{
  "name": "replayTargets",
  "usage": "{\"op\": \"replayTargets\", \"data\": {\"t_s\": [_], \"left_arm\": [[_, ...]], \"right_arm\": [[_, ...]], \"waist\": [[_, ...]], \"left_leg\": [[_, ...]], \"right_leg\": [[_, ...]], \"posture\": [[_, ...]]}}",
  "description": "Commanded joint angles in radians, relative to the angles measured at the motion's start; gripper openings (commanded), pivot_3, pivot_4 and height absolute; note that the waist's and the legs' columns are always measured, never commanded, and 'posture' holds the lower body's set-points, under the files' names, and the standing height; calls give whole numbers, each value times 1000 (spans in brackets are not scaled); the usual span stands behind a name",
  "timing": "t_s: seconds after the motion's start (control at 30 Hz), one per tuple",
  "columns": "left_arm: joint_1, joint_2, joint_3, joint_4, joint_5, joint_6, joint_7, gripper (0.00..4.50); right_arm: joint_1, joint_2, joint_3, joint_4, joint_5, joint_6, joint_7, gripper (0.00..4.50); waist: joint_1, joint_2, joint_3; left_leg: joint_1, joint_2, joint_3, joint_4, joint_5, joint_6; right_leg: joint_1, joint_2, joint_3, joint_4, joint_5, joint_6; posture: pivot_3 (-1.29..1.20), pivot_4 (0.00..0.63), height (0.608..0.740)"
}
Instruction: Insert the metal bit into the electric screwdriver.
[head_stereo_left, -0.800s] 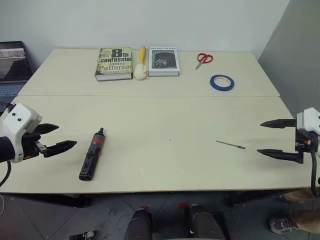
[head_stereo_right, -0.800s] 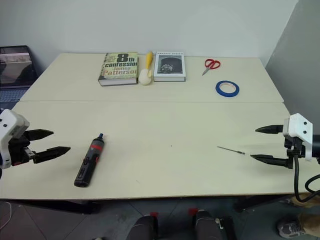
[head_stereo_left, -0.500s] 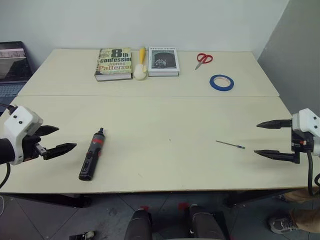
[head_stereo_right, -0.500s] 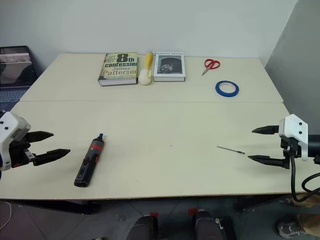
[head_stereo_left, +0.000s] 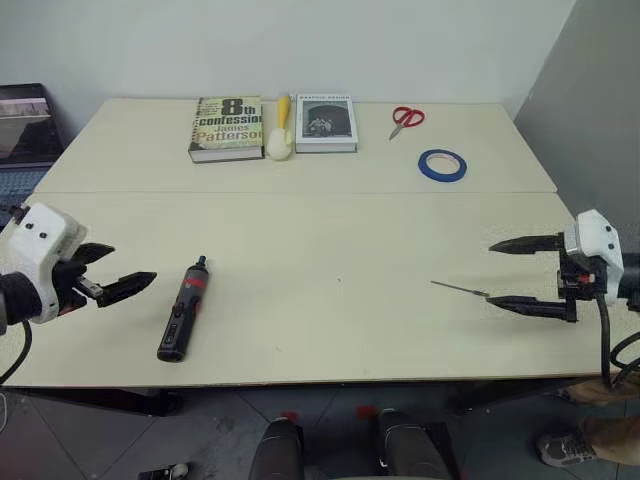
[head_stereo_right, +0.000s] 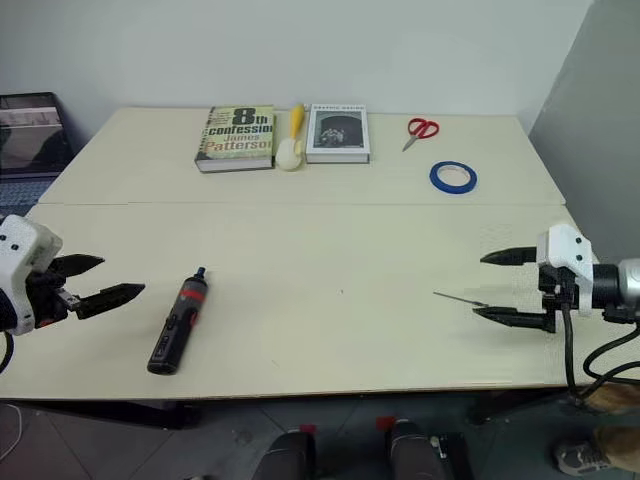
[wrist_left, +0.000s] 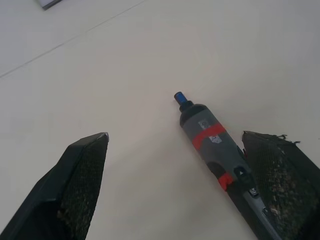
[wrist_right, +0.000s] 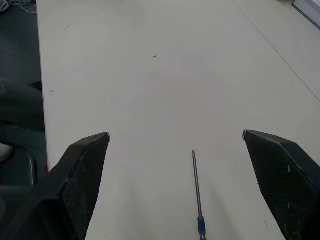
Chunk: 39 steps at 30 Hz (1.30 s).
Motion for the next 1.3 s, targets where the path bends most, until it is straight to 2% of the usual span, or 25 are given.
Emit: {"op": "replayTargets", "data": {"t_s": [0.03, 0.23, 0.37, 0.47, 0.63, 0.8, 0.9, 1.1, 1.3], "left_arm": [[-39, -12, 55, -108, -69, 198, 92, 4439], [-160, 1, 13, -114, -128, 420, 175, 4439], [-317, 13, -212, -112, -137, 569, 229, 4439], [-437, 22, -307, -24, -134, 612, 223, 4439], [-637, 75, -512, 170, -104, 609, 146, 4439], [-848, 81, -752, 375, -24, 585, 42, 4439], [-926, 82, -849, 471, 27, 553, -18, 4439], [-1021, 63, -990, 600, 113, 522, -129, 4439], [-1060, 12, -1031, 625, 125, 585, -171, 4439]], "right_arm": [[-44, 35, 9, -45, 14, -22, -15, 4500], [-134, 114, 40, -122, 49, 39, -85, 4500], [-172, 167, 111, -204, 43, 70, -130, 4500], [-185, 171, 156, -264, 52, 118, -141, 4500], [-213, 179, 184, -358, 123, 173, -119, 4500], [-227, 220, 246, -412, 97, 159, -156, 4500], [-234, 242, 271, -435, 87, 171, -185, 4500], [-238, 276, 300, -469, 75, 184, -231, 4500], [-222, 280, 329, -463, 20, 149, -243, 4500]], "waist": [[0, -1, 0], [-1, -1, 0], [1, -1, 0], [3, -2, 1], [2, -2, 1], [2, -2, 1], [2, -2, 1], [3, -2, 1], [4, -2, 1]], "left_leg": [[0, 0, 0, 0, 0, 0], [0, 0, -2, 1, 0, 0], [1, 0, -3, 1, 0, 0], [0, -1, -4, 1, 0, 0], [-1, -1, -4, 1, 0, 0], [-1, -1, -4, 1, 0, 0], [-1, -1, -5, 1, 0, 0], [-2, -1, -5, 1, 0, 0], [-3, -1, -6, 1, 0, 0]], "right_leg": [[0, 0, 0, 0, 0, 0], [1, 1, -1, 1, 0, 1], [2, 1, -1, 1, 1, 1], [2, 2, -1, 1, 1, 2], [1, 2, -1, 1, 3, 5], [1, 3, -1, 1, 2, 3], [1, 3, -1, 2, 1, 1], [0, 3, -2, 2, 0, 1], [0, 3, -1, 2, 0, 1]], "posture": [[0, 150, 740], [0, 150, 740], [0, 150, 740], [0, 150, 740], [0, 150, 740], [0, 150, 740], [0, 150, 740], [0, 150, 740], [0, 150, 740]]}}
